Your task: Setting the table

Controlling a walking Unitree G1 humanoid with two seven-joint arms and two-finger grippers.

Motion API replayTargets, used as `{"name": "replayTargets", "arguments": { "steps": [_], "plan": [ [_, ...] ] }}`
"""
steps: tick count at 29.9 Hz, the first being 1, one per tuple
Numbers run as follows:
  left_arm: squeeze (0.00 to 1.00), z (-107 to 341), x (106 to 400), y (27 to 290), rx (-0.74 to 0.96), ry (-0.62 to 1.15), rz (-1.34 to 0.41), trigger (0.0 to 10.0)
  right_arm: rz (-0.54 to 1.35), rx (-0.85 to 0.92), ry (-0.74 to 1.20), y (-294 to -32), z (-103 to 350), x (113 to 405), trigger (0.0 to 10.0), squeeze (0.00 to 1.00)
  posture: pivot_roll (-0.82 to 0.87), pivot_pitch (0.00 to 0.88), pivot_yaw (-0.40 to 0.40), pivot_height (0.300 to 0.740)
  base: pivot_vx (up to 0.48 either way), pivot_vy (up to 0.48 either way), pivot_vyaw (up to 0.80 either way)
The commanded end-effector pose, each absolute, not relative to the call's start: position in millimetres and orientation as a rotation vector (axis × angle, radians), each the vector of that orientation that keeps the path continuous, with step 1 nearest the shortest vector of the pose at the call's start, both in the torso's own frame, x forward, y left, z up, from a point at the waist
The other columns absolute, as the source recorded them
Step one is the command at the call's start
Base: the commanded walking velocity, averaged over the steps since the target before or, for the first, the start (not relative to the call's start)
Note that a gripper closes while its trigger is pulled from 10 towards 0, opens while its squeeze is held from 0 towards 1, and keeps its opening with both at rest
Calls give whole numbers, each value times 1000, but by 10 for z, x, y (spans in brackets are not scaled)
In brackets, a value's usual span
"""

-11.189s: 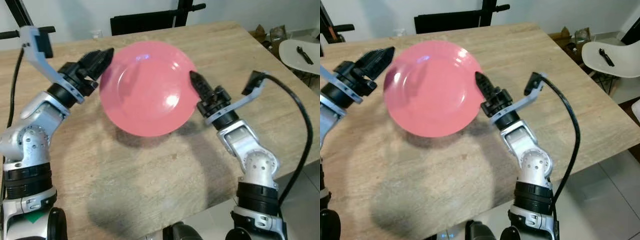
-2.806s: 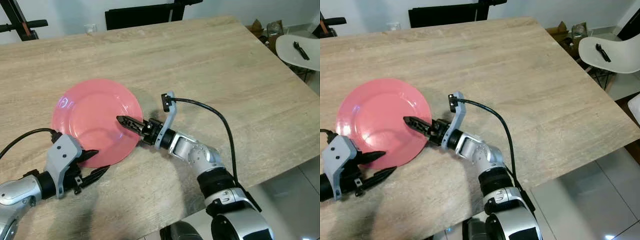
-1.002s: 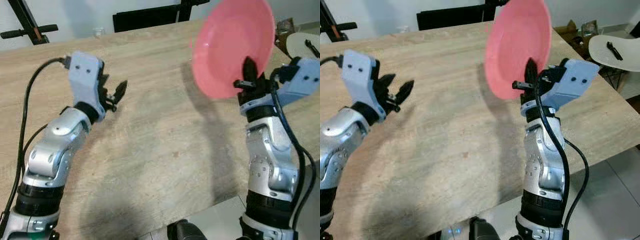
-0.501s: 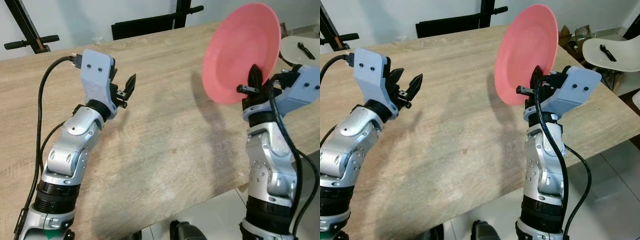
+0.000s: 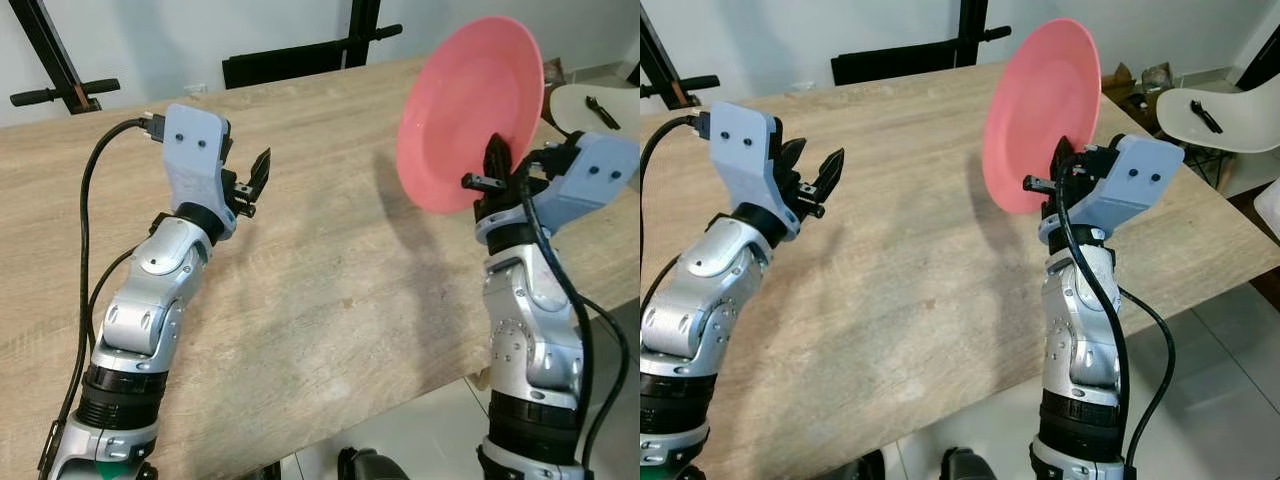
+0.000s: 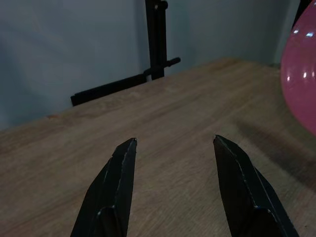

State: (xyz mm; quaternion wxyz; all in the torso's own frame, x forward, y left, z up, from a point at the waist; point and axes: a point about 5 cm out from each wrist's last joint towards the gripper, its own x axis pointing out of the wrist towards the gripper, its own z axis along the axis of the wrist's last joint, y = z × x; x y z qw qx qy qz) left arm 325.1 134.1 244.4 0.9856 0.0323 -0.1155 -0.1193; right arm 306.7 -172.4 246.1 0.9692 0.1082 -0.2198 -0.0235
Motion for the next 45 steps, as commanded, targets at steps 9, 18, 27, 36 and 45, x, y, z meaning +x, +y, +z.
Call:
{"name": "replayTargets", "arguments": {
  "steps": [9,18,27,36,45],
  "plan": [
    [0,2404,3238,1344,80,-229,-239,10000,-50,209,-438,-1721,2431,3082,10000,0,-109,55,50,740,-158,0,0],
    [12,2411,3235,1350,75,-236,-243,10000,-54,210,-433,-1730,2419,3087,10000,0,-110,59,49,740,-290,0,0],
    [24,2409,3234,1356,73,-234,-245,10000,-55,210,-430,-1727,2413,3087,10000,0,-109,65,49,740,-287,0,0],
    [24,2412,3235,1349,74,-235,-250,10000,-59,211,-428,-1732,2403,3087,10000,0,-109,66,52,740,-280,0,0],
    [24,2418,3242,1357,76,-235,-248,10000,-63,212,-428,-1727,2400,3090,10000,0,-107,65,56,740,-273,0,0]
  ]
}}
